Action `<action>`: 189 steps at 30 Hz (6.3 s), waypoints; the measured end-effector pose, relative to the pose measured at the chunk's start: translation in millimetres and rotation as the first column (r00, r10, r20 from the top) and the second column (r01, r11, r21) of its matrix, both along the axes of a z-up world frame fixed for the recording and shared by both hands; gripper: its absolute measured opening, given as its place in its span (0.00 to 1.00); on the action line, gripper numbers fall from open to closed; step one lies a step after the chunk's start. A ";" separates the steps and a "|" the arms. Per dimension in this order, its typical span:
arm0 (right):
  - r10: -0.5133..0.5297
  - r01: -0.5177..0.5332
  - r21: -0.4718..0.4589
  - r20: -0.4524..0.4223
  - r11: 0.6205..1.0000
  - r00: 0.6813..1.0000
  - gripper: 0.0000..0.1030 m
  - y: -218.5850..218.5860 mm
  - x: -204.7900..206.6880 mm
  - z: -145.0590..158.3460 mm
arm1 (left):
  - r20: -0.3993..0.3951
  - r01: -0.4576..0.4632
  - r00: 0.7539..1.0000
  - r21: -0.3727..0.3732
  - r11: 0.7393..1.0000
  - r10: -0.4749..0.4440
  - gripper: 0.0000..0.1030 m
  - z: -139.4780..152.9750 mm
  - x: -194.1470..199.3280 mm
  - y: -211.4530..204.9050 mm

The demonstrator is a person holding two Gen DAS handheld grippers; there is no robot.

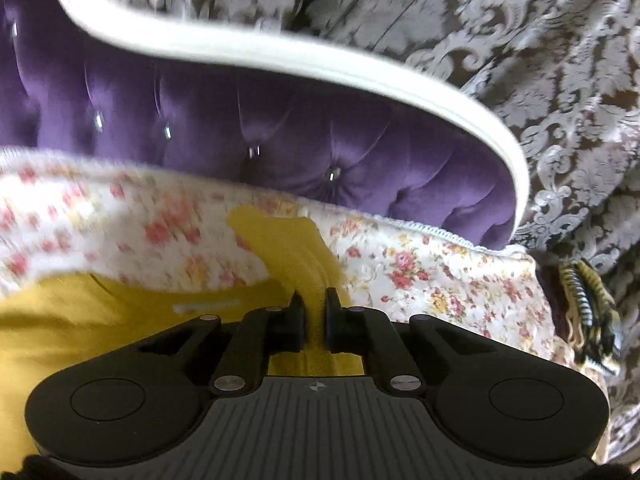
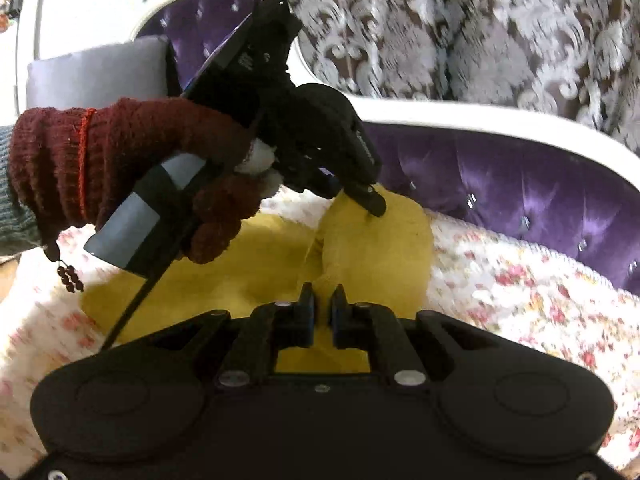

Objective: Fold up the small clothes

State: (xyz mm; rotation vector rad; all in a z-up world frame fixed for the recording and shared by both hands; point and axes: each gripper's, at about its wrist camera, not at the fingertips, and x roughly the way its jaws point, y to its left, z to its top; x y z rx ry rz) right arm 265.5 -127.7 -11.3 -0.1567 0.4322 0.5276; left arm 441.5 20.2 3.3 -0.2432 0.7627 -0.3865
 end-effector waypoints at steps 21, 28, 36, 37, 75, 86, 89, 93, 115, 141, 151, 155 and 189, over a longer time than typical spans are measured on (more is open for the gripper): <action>0.293 -0.305 -0.055 -0.167 0.951 0.942 0.14 164.8 -24.8 -45.2 | -0.069 -0.137 0.987 0.079 0.987 0.143 0.09 -55.7 -59.5 174.6; 0.365 -0.371 -0.003 -0.181 0.929 0.913 0.34 153.2 -28.1 -37.5 | 0.011 -0.153 0.988 0.189 0.970 0.154 0.28 -64.5 -51.6 166.7; 0.346 -0.315 0.182 -0.178 0.932 0.921 0.52 83.9 -8.3 1.7 | 0.072 -0.416 0.909 0.221 0.882 0.411 0.38 -37.9 -59.2 205.3; 0.310 -0.276 0.196 -0.171 0.941 0.935 0.53 75.3 1.0 5.3 | 0.088 -0.422 0.907 0.217 0.880 0.413 0.47 -32.3 -63.0 204.4; 0.136 0.009 0.375 -0.359 0.927 0.923 0.76 -22.7 96.7 -45.5 | -0.152 -0.231 0.962 -0.016 0.973 0.226 0.99 -74.1 -147.0 154.6; 0.255 -0.027 0.473 -0.424 0.880 0.869 0.77 11.6 148.7 -74.6 | -0.111 -0.192 0.976 -0.033 0.981 0.187 0.98 -84.5 -123.3 127.4; 0.284 -0.049 0.497 -0.409 0.867 0.867 0.77 18.8 158.8 -79.8 | -0.107 -0.195 0.976 -0.047 0.980 0.189 0.98 -88.6 -116.0 123.2; 0.299 -0.050 0.503 -0.428 0.863 0.853 0.42 23.7 166.7 -80.5 | -0.109 -0.229 0.970 -0.090 0.969 0.219 0.71 -88.4 -116.6 123.9; 0.001 0.165 0.285 -0.504 0.944 0.864 0.39 -89.2 37.5 -40.8 | -0.221 0.030 0.973 -0.193 0.981 -0.073 0.19 -78.4 -212.4 40.2; 0.055 -0.036 0.106 -0.178 0.994 0.983 0.59 -78.4 -79.1 -29.4 | 0.139 -0.034 0.990 0.220 0.975 0.003 0.24 -12.0 -254.6 14.0; 0.137 -0.128 0.049 -0.328 0.991 0.935 0.49 -62.5 -93.4 -71.8 | 0.093 -0.082 0.994 0.330 0.940 0.054 0.27 -71.2 -195.7 -3.8; 0.153 -0.143 0.055 -0.347 0.988 0.925 0.49 -63.7 -94.6 -70.3 | 0.104 -0.108 0.992 0.378 0.920 0.074 0.32 -85.9 -208.7 13.5; -0.010 0.041 0.155 -0.194 0.987 0.981 0.68 -66.9 27.9 -42.9 | 0.069 -0.164 0.986 0.327 0.931 0.150 0.55 -58.1 -141.5 -5.0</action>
